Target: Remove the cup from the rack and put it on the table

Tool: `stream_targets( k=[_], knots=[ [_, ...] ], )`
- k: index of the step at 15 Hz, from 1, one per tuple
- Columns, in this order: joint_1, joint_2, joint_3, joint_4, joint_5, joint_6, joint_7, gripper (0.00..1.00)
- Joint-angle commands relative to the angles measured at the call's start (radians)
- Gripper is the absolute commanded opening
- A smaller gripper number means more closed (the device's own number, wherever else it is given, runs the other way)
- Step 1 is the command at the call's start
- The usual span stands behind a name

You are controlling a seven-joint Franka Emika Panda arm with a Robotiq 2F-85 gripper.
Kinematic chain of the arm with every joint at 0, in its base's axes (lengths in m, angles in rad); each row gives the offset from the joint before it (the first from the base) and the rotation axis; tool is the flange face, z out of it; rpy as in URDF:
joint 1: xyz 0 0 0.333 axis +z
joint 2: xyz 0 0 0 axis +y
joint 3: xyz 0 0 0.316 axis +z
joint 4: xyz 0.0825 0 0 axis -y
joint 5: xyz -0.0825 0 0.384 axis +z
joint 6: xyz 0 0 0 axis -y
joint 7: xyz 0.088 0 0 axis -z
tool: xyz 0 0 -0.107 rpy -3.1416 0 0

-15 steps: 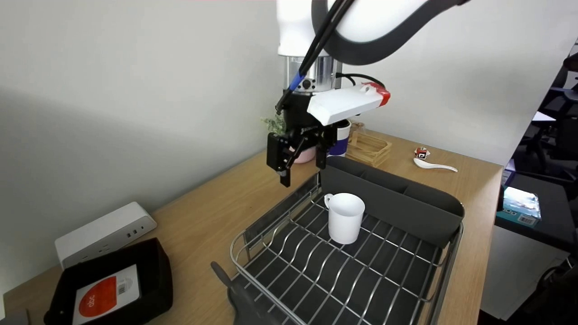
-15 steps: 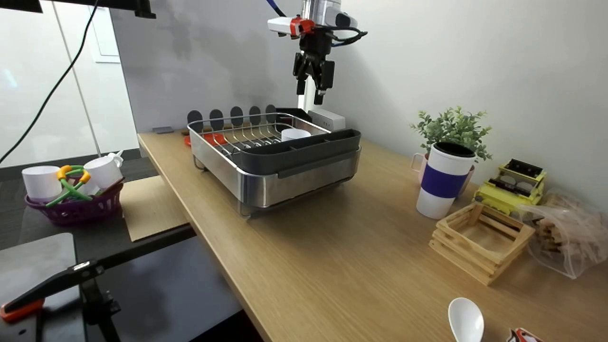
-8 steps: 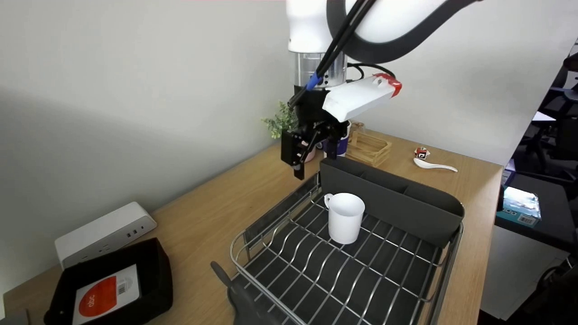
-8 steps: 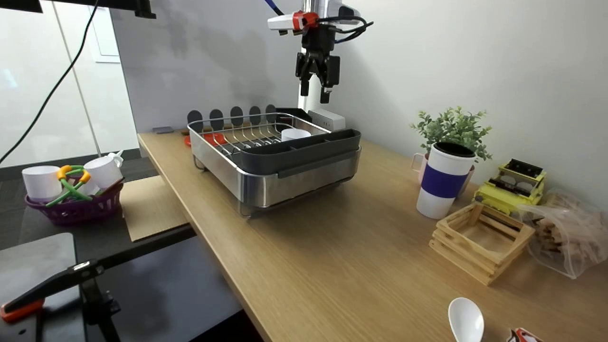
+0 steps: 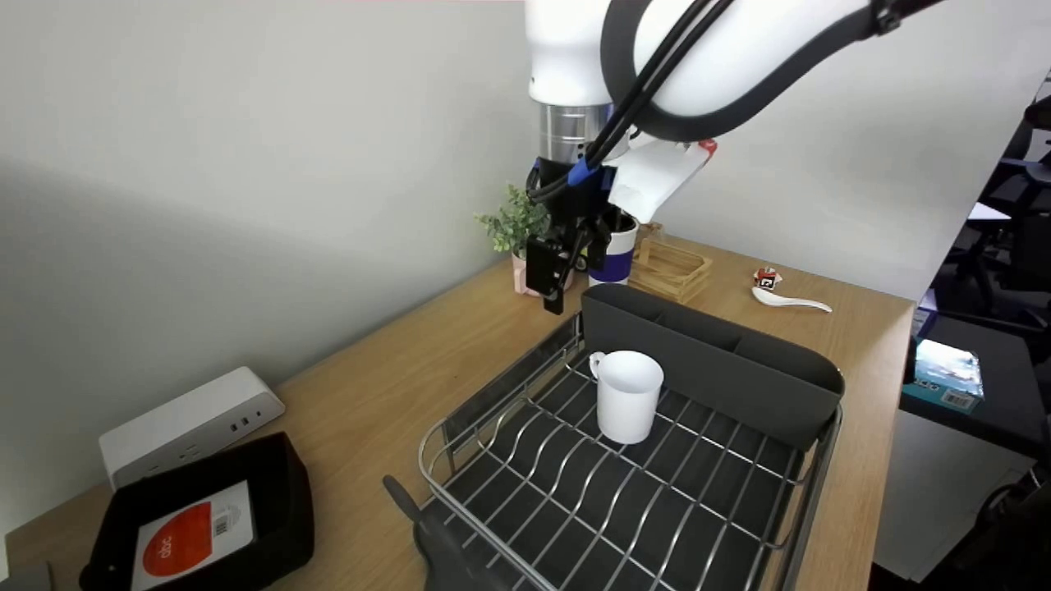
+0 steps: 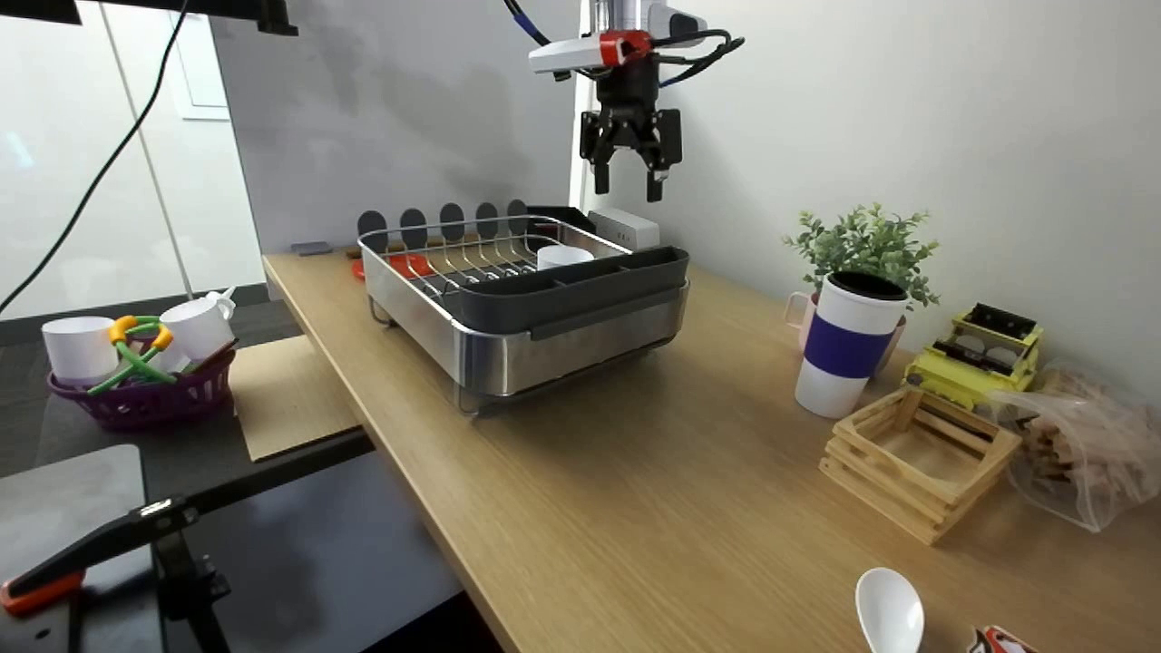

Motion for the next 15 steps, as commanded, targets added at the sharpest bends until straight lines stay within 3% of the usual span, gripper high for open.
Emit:
stream_targets(
  k=[1, 15],
  knots=[
    [0.004, 0.007, -0.005, 0.003, 0.004, 0.007, -0.009, 1.0],
    [-0.008, 0.016, 0.012, -0.004, 0.09, 0.002, -0.006, 1.0]
  ],
)
